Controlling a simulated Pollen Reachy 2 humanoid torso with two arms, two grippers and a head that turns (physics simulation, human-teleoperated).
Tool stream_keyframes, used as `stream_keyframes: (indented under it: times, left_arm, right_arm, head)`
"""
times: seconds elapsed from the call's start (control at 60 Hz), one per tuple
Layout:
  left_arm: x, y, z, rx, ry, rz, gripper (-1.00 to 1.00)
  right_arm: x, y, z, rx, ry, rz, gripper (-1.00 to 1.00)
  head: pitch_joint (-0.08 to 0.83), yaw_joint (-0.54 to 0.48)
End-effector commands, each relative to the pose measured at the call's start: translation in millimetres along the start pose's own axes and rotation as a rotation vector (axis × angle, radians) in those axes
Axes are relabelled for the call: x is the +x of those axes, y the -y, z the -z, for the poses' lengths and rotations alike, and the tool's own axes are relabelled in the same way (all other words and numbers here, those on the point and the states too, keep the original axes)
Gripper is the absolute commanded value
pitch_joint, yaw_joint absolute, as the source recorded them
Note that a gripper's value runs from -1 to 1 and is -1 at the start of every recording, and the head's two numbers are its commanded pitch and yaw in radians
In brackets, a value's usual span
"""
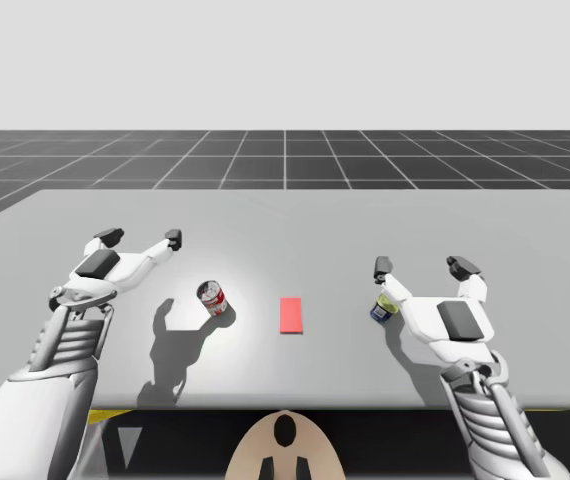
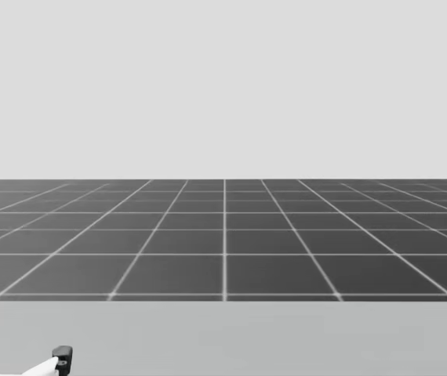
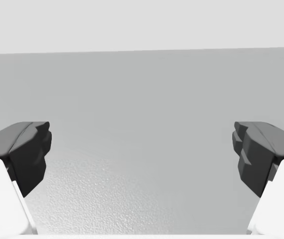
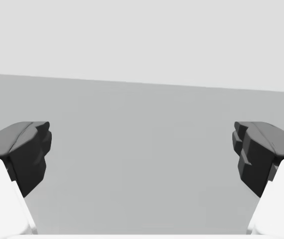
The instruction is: Look at the card. If it is red, pick the object on the left. If it is green, pick the object on the right.
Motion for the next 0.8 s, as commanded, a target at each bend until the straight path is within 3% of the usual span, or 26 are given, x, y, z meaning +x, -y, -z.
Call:
stream_keyframes:
  times: [0.017,0.2,0.333,0.8]
  left_arm:
    - [0.6,-0.3,-0.5,0.001,0.001,-0.002,-1.0]
    - [1.1,-0.4,-0.7,0.002,0.002,-0.005,-1.0]
    - [1.1,-0.9,-0.6,0.004,0.002,-0.006,-1.0]
    - [2.8,-5.1,0.3,0.003,0.005,-0.005,-1.0]
  right_arm:
    - [-1.3,-4.5,-3.0,-0.016,0.014,-0.007,-1.0]
    - [-1.0,-4.1,-1.9,0.005,0.008,0.01,-1.0]
    - [-1.0,-3.8,-1.3,-0.001,0.003,0.015,-1.0]
    - [-3.9,-3.8,0.4,0.008,-0.002,-0.003,-1.0]
  head:
    - [-0.001,0.0]
    - [0.058,0.01]
    - [0.21,0.01]
    - [0.597,-0.03]
